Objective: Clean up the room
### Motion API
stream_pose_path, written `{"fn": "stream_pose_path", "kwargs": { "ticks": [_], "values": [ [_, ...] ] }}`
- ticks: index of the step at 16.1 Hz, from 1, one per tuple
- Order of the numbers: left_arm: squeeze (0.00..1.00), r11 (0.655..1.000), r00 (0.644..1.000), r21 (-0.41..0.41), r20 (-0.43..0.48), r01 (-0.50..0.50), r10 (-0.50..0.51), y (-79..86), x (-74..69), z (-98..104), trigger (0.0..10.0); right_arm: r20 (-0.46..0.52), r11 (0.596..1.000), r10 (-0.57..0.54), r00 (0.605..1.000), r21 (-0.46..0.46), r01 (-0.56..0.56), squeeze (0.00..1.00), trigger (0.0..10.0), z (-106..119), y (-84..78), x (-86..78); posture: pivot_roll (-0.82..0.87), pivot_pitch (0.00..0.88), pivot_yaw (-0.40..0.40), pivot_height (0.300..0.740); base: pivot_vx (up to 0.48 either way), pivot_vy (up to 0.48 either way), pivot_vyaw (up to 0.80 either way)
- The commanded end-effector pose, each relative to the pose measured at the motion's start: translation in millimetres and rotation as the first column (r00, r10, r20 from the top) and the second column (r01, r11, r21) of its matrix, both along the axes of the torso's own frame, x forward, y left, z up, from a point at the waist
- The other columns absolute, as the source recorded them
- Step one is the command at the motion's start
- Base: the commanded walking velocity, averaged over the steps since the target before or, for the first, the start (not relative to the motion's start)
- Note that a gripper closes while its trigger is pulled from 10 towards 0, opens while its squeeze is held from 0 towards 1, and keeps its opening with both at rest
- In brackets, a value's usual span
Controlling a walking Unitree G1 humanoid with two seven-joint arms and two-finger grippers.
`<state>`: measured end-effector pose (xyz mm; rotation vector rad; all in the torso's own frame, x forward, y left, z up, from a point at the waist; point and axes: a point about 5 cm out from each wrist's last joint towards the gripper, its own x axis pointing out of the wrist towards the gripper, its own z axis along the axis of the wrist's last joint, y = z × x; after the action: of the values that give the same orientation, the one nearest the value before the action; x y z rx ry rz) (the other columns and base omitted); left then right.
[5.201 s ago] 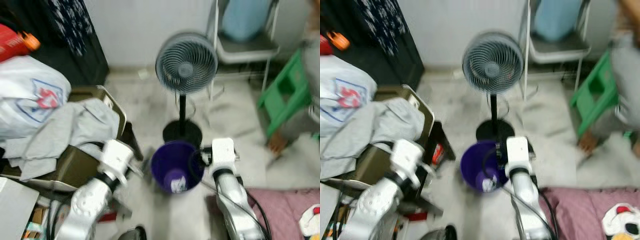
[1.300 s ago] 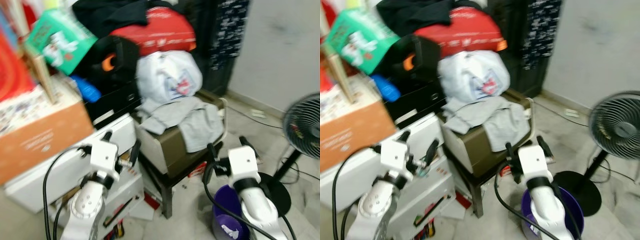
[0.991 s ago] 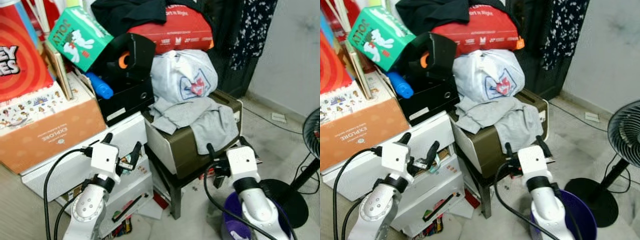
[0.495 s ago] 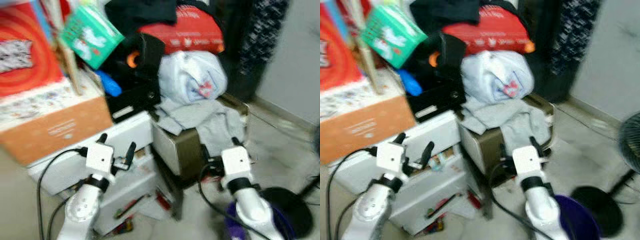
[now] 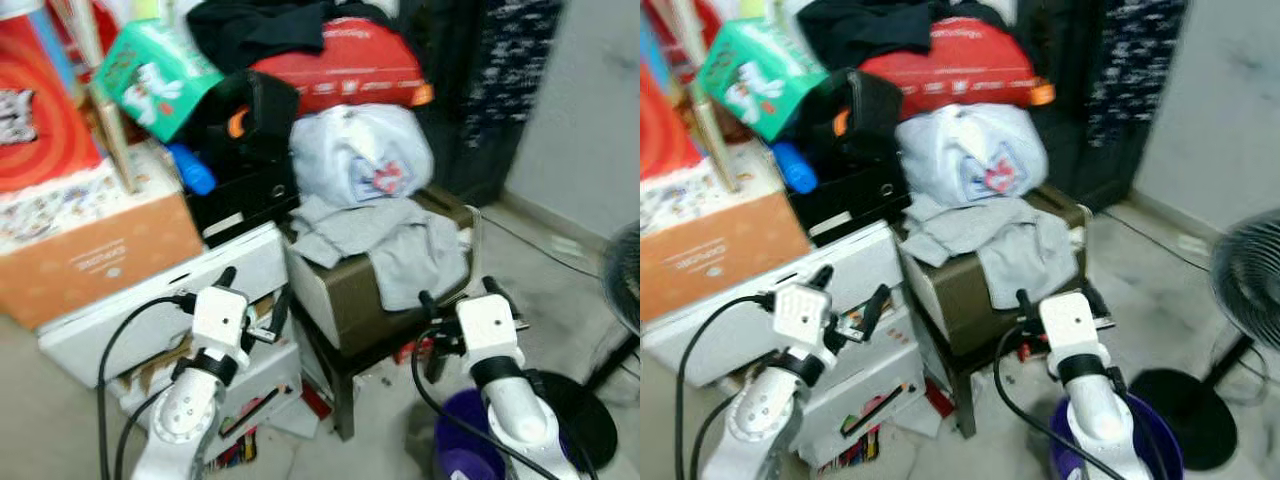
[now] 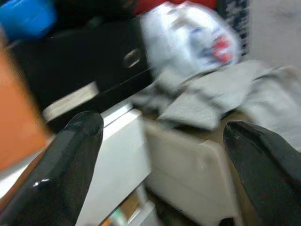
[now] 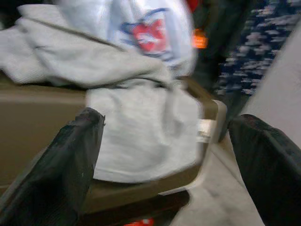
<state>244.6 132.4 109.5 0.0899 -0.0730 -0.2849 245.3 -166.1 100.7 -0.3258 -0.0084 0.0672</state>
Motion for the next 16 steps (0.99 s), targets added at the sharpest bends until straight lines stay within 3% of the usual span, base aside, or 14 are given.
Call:
{"fn": "stream_pose_path", "kwargs": {
  "ticks": [1,16],
  "values": [
    [0.00,1.000,1.000,0.014,-0.004,-0.015,0.015,5.9,-0.6,0.0,10.0,0.007,0.999,0.033,0.999,0.003,-0.033,0.00,10.0,2.7,8.4,2.1,-0.02,0.000,0.052,0.740,0.000,0.000,0.79],
    [0.00,1.000,1.000,-0.002,-0.014,0.006,-0.006,3.1,0.2,-0.7,10.0,0.004,1.000,0.028,1.000,0.006,-0.028,0.00,10.0,2.5,8.9,2.4,-0.02,0.000,0.052,0.740,0.000,0.000,0.58]
  ]
}}
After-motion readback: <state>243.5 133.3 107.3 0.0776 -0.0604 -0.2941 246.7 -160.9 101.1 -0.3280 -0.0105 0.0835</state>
